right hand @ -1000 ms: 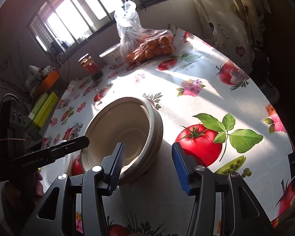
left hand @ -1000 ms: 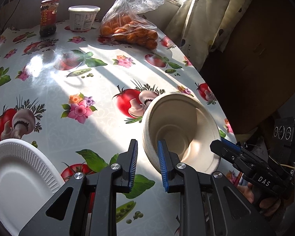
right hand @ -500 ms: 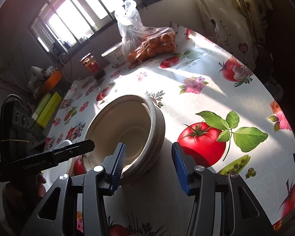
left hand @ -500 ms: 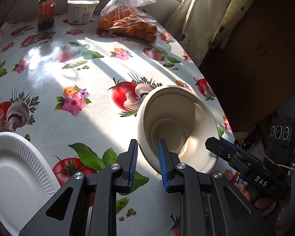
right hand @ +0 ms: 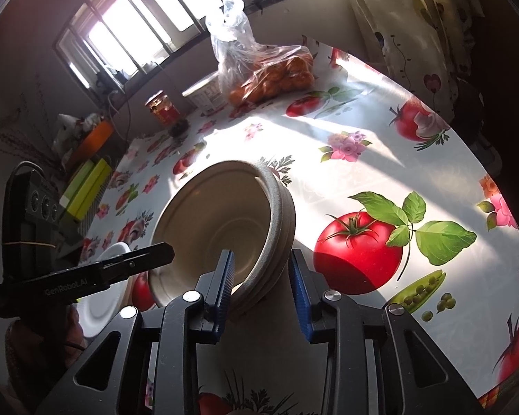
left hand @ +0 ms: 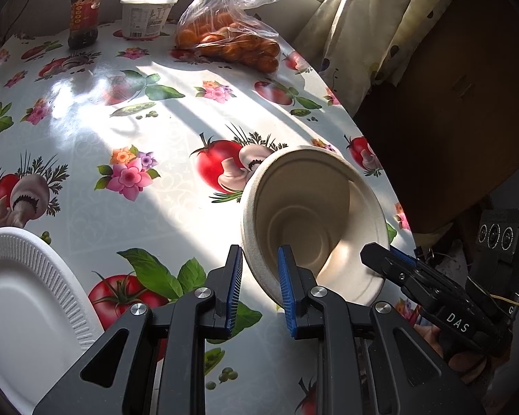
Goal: Organize plates and bowls
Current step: 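Grasp the stacked beige bowls rim with the right gripper and lift them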
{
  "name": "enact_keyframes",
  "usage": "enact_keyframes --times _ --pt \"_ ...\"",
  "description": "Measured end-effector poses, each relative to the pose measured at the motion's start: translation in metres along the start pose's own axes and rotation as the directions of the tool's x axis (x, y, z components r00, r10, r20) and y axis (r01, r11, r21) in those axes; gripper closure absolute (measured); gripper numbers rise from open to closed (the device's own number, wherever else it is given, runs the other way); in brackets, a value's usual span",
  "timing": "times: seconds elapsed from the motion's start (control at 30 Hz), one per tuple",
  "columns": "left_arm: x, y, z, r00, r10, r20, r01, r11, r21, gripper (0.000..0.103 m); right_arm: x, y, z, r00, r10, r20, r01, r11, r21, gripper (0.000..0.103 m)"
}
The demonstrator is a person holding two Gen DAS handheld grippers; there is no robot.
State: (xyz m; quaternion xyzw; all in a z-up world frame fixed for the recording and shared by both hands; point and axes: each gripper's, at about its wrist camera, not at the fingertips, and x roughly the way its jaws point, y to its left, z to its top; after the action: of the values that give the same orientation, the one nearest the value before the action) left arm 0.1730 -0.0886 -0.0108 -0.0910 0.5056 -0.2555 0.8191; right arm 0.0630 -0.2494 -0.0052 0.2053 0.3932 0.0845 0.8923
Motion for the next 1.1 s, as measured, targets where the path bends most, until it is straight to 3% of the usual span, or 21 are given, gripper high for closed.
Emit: enact_keyframes --times 1.1 --pt "-0.025 0.002 -0.007 0.999 0.030 0.035 -0.030 1.000 0.008 0.081 -0.009 0.020 0.004 1.000 -0.012 0.009 0.012 0.999 -0.029 0.074"
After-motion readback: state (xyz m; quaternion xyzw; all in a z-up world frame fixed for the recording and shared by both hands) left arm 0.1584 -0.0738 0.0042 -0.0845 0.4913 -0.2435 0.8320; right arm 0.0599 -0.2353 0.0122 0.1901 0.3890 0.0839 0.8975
